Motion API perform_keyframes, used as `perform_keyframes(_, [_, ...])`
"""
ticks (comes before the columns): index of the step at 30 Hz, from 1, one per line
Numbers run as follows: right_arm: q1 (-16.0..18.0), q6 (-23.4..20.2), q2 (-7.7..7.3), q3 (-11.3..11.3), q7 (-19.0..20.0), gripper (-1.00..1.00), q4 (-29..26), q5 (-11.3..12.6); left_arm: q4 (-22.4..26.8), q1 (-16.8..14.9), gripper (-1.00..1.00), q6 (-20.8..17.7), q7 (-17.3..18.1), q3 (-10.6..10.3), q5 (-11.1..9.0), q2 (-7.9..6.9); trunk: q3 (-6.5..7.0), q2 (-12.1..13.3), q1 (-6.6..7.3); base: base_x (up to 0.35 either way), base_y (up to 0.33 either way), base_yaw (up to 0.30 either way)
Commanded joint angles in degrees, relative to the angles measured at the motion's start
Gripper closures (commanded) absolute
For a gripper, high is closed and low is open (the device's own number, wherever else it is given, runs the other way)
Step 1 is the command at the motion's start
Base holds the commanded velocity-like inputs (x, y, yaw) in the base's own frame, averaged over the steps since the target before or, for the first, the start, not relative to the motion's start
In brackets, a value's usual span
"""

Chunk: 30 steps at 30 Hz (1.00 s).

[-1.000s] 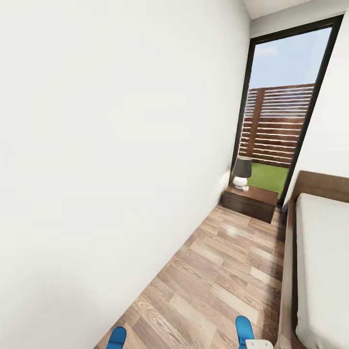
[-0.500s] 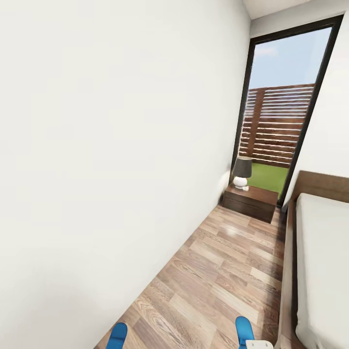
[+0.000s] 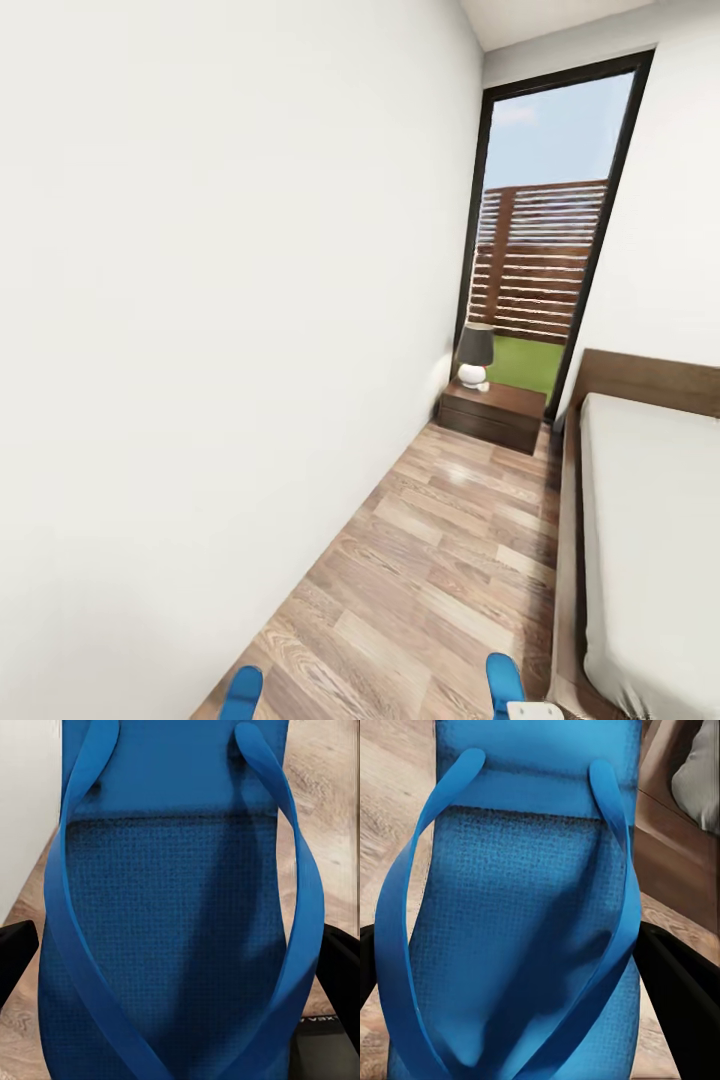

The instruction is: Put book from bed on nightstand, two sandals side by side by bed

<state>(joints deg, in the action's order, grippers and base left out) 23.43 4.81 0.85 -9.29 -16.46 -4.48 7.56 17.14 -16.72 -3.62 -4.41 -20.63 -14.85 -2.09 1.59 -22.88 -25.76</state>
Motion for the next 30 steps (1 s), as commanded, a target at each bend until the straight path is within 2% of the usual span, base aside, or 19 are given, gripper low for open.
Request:
perform_keyframes(1, [0.0,0.3,0.02,-0.4,-0.2,1.00,0.1,0.7,0.2,0.0,1.00,-0.3,-0.4,-0.5,-0.5,-0.06,0.03,0.0,-0.02,0.000,0.000,-0.240])
perform_keyframes(30, [0.0,0.3,0.03,-0.5,-0.2,1.00,0.1,0.7,0.1,0.0,1.00,-0.3,-0.4,-0.5,-0.4,-0.02,1.72,0.0,-0.02,0.000,0.000,-0.235])
